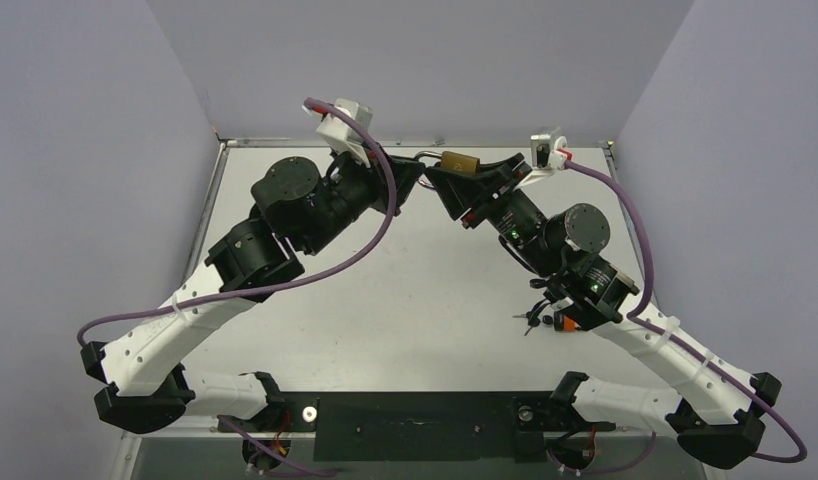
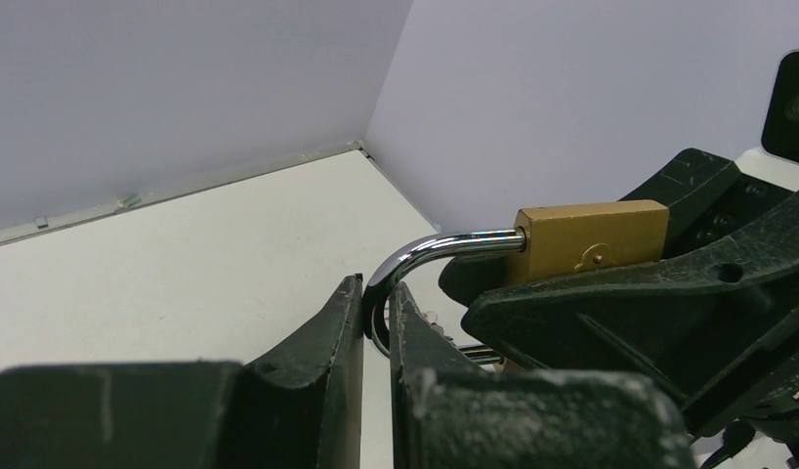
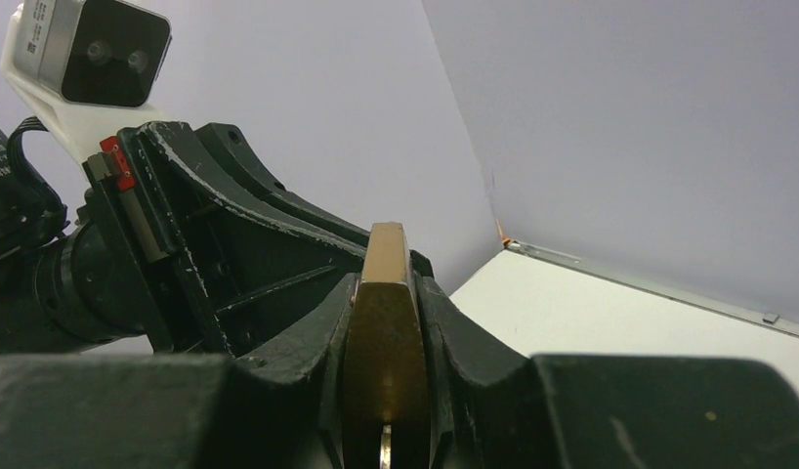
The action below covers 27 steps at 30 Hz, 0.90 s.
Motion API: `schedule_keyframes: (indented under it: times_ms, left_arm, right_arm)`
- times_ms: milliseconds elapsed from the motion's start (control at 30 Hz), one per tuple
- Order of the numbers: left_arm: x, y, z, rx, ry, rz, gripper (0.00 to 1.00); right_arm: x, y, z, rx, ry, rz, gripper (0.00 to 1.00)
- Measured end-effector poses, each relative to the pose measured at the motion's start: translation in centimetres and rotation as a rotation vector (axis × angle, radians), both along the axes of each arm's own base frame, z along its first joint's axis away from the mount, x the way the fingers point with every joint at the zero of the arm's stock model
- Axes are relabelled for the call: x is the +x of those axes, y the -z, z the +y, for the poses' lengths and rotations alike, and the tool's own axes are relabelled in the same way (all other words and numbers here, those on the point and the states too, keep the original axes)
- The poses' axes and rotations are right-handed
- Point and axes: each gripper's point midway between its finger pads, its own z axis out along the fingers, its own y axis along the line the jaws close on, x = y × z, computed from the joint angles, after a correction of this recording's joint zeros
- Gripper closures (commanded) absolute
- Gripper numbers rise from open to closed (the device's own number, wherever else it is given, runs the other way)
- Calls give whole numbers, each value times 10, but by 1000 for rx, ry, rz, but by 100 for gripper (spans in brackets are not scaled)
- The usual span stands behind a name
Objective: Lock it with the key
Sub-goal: Lock the lock.
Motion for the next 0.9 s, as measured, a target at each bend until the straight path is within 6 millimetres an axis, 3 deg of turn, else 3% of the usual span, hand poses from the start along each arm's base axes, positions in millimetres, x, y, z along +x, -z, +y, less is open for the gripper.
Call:
schedule_keyframes:
  times_ms: [333, 533, 733, 900]
  left_arm:
    - [-17, -21, 7, 8, 30, -47, 100]
    - [-33, -52, 5, -20, 70, -109, 100]
    - [-63, -85, -1, -94, 189, -173, 100]
    - [-75, -99, -3, -133, 246, -209, 100]
  right_arm:
    - [-13, -16, 7, 70, -64, -33, 100]
    - [-26, -45, 6, 161, -110, -90, 100]
    - [-49, -77, 5, 257, -191, -153, 100]
    - [-59, -89, 3, 293, -228, -179, 100]
